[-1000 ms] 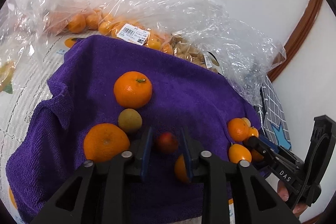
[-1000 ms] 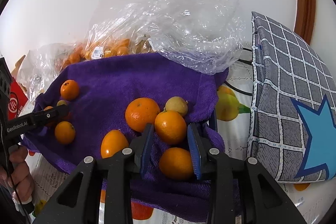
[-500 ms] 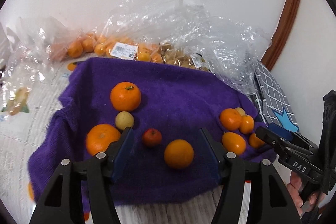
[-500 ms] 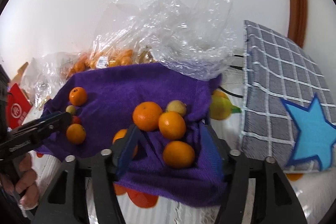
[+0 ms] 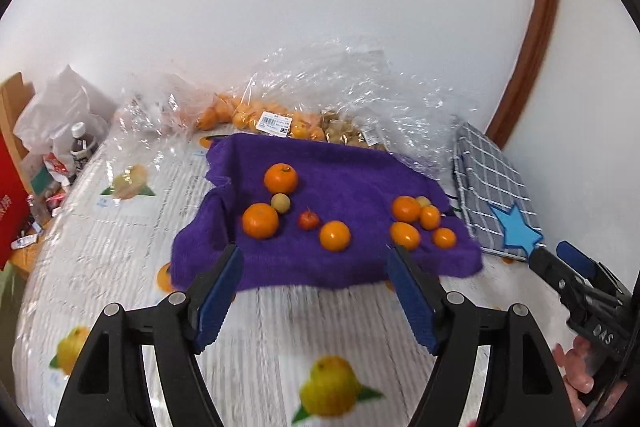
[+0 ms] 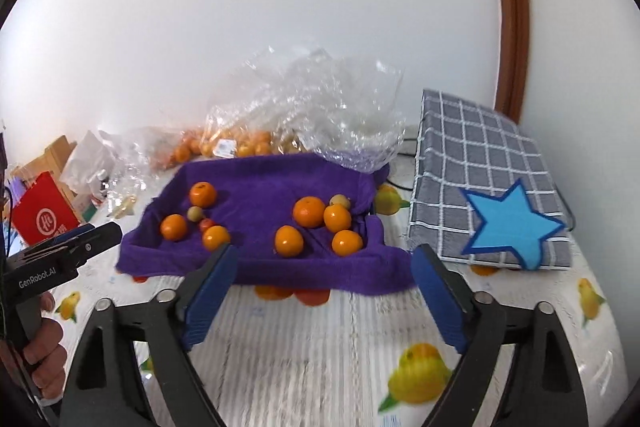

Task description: Organize fruits

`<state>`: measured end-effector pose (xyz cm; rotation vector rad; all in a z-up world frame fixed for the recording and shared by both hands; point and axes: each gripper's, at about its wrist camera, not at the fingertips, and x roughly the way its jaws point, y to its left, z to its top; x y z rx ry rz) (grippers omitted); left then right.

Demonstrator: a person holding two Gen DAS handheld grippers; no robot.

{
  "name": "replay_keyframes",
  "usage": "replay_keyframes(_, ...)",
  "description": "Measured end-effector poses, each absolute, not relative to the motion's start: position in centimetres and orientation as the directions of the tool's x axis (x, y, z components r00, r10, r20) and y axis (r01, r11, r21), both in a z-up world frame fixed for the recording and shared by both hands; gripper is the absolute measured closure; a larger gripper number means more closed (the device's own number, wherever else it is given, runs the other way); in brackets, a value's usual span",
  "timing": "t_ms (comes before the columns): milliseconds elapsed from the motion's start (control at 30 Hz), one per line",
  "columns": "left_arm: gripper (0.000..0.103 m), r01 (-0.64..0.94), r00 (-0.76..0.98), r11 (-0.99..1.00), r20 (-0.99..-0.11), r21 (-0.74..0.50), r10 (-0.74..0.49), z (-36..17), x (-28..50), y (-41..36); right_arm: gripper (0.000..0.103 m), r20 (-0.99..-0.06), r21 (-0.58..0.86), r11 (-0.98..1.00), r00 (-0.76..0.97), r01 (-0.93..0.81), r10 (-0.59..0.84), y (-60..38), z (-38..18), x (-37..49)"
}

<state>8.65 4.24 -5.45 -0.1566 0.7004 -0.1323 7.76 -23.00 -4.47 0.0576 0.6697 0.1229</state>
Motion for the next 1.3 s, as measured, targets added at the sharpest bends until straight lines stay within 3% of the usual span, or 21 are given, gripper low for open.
replay_keyframes(200,0.012,0.077,0.789,0.987,-0.598,-0.138,-0.145,-2.7,4.2,3.4,0.002,-0.607,0.052,0.996,0.789,-0.071,0.088,-23.0,-2.1,3.4)
replay_keyframes(300,0.010,0.091,0.794,0.990,-0.592,-0.109,-0.138,-1.9,2.4,2.7,0.002,-0.604,0.082,0.995,0.790,-0.065,0.101,-23.5,-1.5,2.1)
replay_keyframes(1300,0.009,0.053,0.836,0.994,-0.540,-0.092,-0.095,-0.2,-1.3,2.6,0.002,-0.565,0.047,0.999,0.823,-0.027,0.049,-23.6,1.4,-2.0)
